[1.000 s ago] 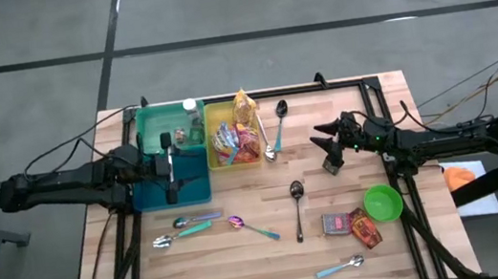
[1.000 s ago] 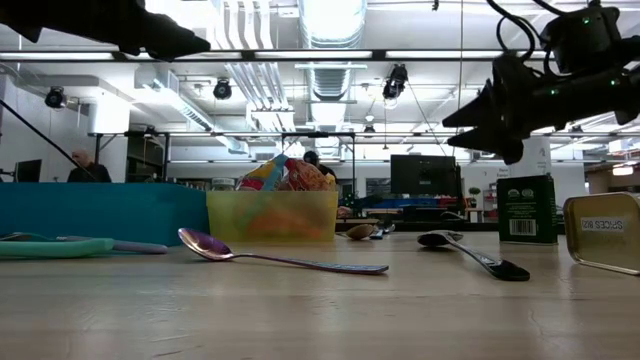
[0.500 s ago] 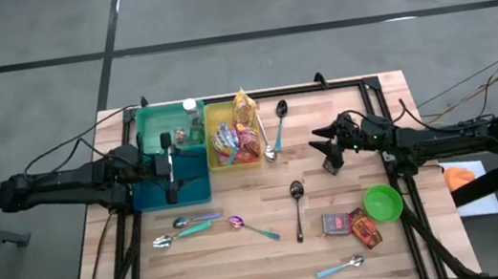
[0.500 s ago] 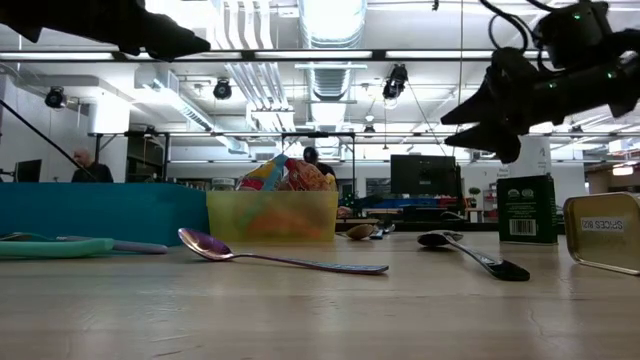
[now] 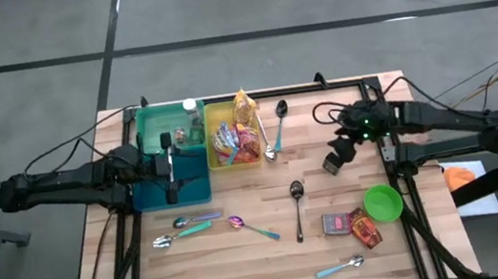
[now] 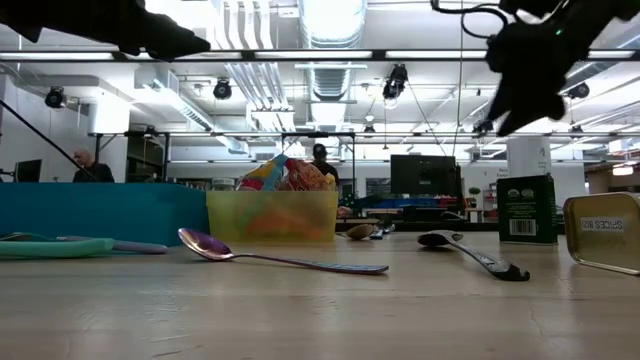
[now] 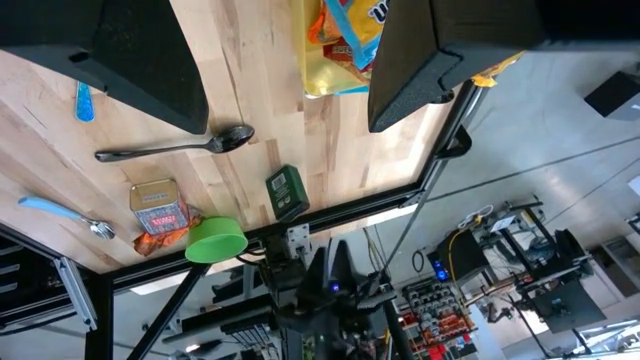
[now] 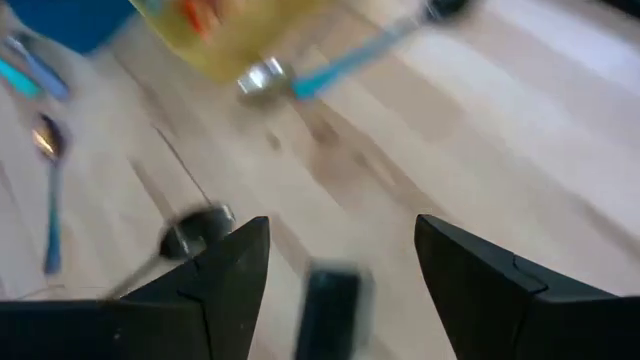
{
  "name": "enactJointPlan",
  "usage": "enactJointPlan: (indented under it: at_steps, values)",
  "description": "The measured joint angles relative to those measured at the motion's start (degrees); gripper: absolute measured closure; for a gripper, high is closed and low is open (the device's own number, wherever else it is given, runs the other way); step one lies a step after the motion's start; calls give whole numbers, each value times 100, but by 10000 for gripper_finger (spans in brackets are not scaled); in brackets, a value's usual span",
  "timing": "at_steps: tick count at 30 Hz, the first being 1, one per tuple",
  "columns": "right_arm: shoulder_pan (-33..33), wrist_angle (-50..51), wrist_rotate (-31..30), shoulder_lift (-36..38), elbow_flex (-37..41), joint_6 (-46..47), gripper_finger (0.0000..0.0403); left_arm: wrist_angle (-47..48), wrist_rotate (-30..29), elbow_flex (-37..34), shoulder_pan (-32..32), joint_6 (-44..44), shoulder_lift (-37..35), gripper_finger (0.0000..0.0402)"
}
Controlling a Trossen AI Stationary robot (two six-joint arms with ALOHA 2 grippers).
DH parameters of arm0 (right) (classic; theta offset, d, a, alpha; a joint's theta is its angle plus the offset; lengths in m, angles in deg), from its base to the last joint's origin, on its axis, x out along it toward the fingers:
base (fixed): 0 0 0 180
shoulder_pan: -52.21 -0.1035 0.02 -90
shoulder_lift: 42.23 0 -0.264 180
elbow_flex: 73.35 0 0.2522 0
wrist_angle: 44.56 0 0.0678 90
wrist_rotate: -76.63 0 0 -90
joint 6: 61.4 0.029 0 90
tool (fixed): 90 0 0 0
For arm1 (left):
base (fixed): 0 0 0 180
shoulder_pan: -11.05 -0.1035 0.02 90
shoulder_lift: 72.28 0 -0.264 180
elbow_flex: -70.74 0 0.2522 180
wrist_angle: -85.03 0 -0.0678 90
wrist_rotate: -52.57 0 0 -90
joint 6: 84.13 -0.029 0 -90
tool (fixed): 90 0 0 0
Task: Pick & Place Food Item
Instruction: Put the green spice can into the green bin
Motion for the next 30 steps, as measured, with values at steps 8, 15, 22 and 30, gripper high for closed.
enactJointPlan:
  at_steps: [8, 15, 22, 30]
  values:
    - [-36, 1333, -127, -33, -345, 343, 156, 0, 0, 0, 0, -7, -2, 125]
    - [-294, 1355, -125, -501, -261, 348, 156, 0, 0, 0, 0, -5, -2, 125]
    - [-736, 1299, -203, -989, -364, 715, 156, 0, 1, 0, 0, -5, -2, 125]
    - [-1237, 1276, -562, -1448, -690, 1080, 140, 0, 2, -1, -1, 8, -2, 125]
